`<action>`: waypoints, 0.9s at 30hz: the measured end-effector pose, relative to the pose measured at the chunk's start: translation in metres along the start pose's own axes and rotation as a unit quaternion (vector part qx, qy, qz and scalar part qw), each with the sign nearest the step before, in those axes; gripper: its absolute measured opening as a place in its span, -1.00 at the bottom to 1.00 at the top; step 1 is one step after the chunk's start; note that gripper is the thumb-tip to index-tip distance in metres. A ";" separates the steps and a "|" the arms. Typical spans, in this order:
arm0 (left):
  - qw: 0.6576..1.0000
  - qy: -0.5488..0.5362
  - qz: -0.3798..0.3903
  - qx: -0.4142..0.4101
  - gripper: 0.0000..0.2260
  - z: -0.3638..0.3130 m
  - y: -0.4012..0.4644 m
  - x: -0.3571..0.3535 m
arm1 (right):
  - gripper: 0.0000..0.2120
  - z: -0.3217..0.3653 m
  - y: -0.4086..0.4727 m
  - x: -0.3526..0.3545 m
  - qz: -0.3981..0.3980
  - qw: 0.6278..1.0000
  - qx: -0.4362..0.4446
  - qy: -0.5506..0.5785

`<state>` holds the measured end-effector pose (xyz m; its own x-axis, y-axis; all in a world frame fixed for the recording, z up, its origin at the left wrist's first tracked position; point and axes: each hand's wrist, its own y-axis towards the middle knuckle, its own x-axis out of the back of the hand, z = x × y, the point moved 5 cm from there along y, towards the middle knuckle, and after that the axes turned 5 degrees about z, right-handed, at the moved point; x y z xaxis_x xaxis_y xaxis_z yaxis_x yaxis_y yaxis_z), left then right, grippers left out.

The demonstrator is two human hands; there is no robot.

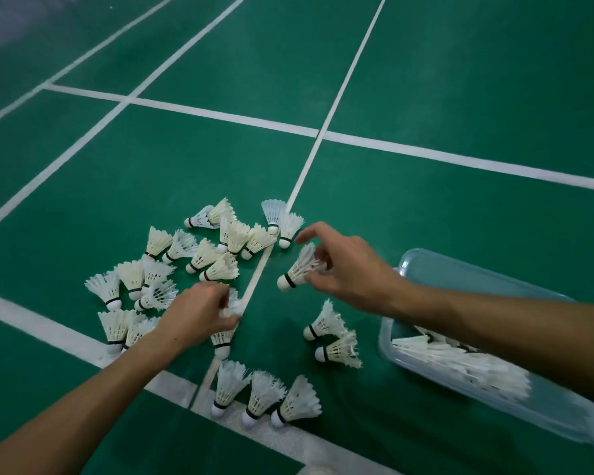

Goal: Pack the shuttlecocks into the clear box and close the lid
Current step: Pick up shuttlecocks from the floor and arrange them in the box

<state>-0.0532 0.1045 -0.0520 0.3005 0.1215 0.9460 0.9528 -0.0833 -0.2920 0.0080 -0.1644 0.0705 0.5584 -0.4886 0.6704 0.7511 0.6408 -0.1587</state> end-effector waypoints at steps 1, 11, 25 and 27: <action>1.000 -0.008 -0.001 0.001 -0.66 0.001 -0.001 0.000 | -0.52 -0.001 -0.013 0.021 -0.015 1.000 0.001 0.000; 0.988 -0.092 -0.098 -0.077 -0.67 -0.076 0.001 0.073 | -0.51 -0.098 -0.178 0.124 -0.208 0.967 -0.141 0.044; 0.924 -0.157 -0.211 -0.279 -0.63 -0.225 0.037 0.159 | -0.51 -0.164 -0.144 0.000 -0.149 0.968 -0.202 0.016; 0.922 -0.160 -0.204 -0.288 -0.62 -0.227 0.037 0.153 | -0.48 -0.164 -0.139 -0.005 -0.131 0.970 -0.202 0.015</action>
<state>0.0177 -0.1042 0.1135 0.0078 0.5374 0.8433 0.8364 -0.4657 0.2890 -0.0416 -0.3478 -0.0295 0.3344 -0.6239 0.7063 0.9423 0.2105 -0.2601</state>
